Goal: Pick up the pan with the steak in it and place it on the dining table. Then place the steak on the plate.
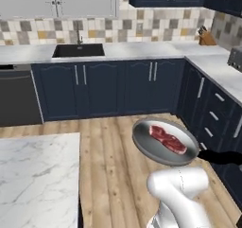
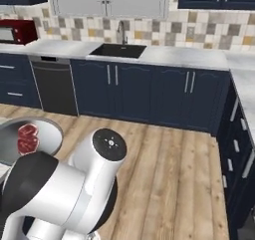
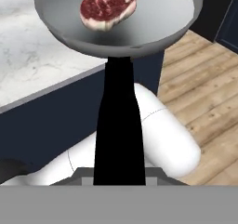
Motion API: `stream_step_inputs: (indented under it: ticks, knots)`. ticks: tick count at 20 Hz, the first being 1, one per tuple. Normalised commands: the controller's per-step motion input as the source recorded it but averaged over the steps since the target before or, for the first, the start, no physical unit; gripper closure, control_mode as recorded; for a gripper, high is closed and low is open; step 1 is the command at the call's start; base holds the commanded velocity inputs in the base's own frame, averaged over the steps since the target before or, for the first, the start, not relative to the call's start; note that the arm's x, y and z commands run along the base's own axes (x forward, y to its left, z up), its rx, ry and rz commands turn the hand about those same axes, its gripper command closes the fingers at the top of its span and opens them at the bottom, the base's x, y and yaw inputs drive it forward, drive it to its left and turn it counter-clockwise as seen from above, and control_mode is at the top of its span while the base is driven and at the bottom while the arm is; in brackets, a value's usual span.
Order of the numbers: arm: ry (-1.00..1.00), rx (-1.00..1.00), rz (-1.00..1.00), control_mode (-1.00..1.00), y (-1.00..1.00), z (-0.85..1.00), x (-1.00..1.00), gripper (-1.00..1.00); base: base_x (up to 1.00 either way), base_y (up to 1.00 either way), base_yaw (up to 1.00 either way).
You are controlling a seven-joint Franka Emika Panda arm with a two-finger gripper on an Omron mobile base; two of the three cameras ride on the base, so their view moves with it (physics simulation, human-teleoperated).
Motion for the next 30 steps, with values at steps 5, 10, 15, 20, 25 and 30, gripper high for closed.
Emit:
stream_step_inputs:
  ticks: [5, 10, 15, 20, 25, 30]
  knots:
    - [0.0, 0.0, 0.0, 1.0, 0.0, 0.0, 0.0, 1.0, 0.92, -0.49, -0.07]
    - [0.0, 0.0, 0.0, 1.0, 0.0, 0.0, 0.0, 1.0, 1.0, -0.18, -0.02]
    - [0.0, 0.0, 0.0, 1.0, 0.0, 0.0, 0.0, 1.0, 1.0, -0.06, 0.0]
    - [0.0, 0.0, 0.0, 1.0, 0.0, 0.0, 0.0, 1.0, 1.0, -0.03, 0.0]
    - [0.0, 0.0, 0.0, 1.0, 0.0, 0.0, 0.0, 1.0, 1.0, 0.0, 0.0]
    - [0.0, 0.0, 0.0, 1.0, 0.0, 0.0, 0.0, 1.0, 1.0, 0.0, 0.0]
